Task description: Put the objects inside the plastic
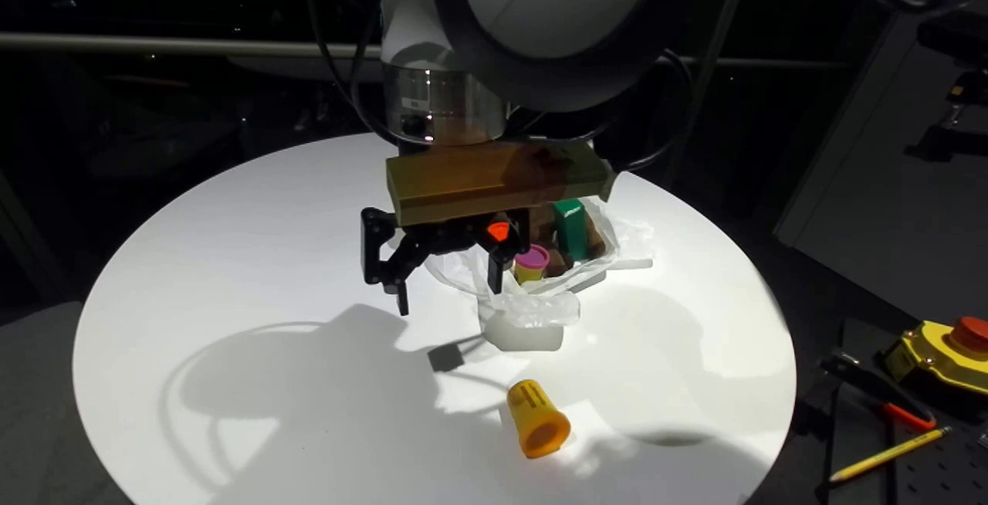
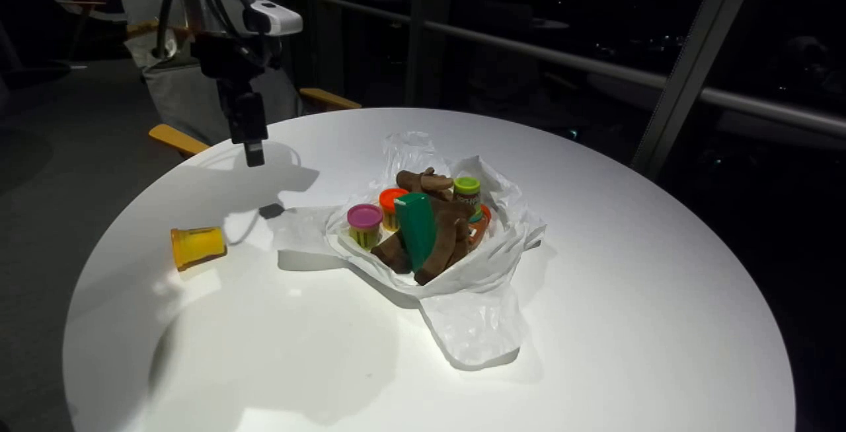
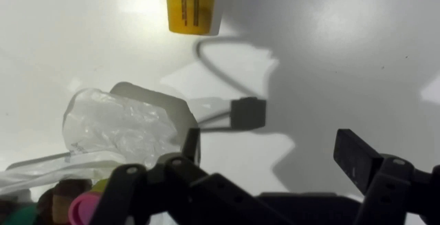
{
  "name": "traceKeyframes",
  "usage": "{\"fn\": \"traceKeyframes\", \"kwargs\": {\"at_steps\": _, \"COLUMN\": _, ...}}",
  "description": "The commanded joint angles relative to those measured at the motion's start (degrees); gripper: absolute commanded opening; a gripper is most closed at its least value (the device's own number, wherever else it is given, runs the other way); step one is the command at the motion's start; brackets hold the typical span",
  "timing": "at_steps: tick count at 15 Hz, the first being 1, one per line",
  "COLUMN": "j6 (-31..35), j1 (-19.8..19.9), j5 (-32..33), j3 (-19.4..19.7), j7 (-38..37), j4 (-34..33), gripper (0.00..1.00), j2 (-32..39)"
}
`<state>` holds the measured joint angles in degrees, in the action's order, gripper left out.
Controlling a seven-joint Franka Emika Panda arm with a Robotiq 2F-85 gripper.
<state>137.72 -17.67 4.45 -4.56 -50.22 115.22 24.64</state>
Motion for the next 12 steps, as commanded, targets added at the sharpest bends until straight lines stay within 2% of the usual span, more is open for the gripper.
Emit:
{"fn": "traceKeyframes", "kwargs": {"at_steps": 1, "j6": 2.9, "j1": -0.1, "j5": -5.6, "j3": -1.2, "j7": -3.0, "j4": 8.1, "gripper": 1.00, "j2": -6.6}}
{"fn": "traceKeyframes", "kwargs": {"at_steps": 6, "j6": 6.1, "j1": -0.4, "j5": -4.8, "j3": -1.1, "j7": -6.5, "j4": 15.7, "gripper": 1.00, "j2": -10.2}}
{"fn": "traceKeyframes", "kwargs": {"at_steps": 12, "j6": 10.7, "j1": 0.8, "j5": -6.0, "j3": -2.4, "j7": -1.0, "j4": 20.4, "gripper": 1.00, "j2": -9.4}}
